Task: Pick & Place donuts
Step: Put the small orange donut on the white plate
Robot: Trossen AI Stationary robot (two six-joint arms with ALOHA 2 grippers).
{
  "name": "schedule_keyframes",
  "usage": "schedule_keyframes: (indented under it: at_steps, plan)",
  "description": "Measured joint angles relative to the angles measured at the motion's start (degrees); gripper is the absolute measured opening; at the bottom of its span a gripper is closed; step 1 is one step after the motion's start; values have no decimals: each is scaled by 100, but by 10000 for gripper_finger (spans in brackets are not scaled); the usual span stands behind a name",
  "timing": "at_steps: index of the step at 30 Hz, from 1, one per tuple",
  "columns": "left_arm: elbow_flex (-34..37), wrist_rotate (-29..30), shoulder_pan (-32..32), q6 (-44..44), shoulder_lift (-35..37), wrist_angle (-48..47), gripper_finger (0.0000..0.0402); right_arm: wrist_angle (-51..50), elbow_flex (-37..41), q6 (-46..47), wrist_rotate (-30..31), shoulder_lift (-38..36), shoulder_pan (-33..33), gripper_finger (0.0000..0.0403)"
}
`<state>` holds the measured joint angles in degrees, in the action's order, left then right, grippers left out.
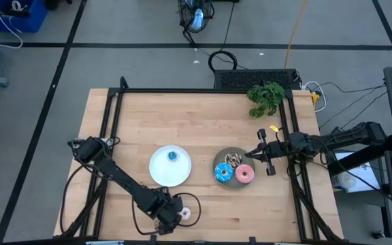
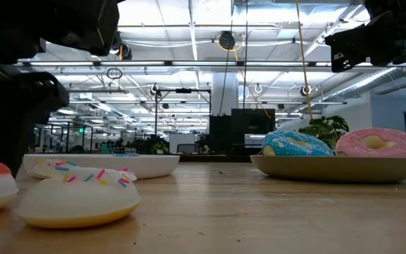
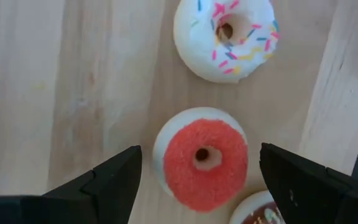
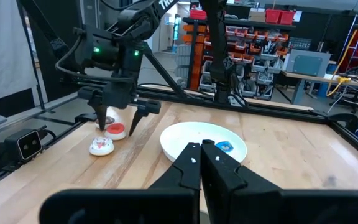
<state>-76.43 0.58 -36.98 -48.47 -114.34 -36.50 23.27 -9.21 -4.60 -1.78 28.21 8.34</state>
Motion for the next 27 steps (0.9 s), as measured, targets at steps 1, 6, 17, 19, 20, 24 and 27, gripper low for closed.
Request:
schedule_keyframes:
  at_steps: [1,6,17,19,20,24,27]
  plan:
    - [44,0,0,0,0,65,324,1,0,0,0,0,0,0]
    - [136,26,-2,33,13,228,324,1,0,-2,0,0,2,0]
    - [145,206,-2,16,13,222,324,2,0,-7,0,0,0,0]
    - [145,218,-4,18,10,220,324,0,0,-11,2,0,0,0]
    - [145,224,-6,16,-14,224,323,2,0,-11,0,0,1,0]
    - [126,185,-19,52,-133,243,323,0,0,-13,2,-2,2,0]
    - [126,180,-25,57,-206,242,323,-6,0,-12,1,-2,1,0]
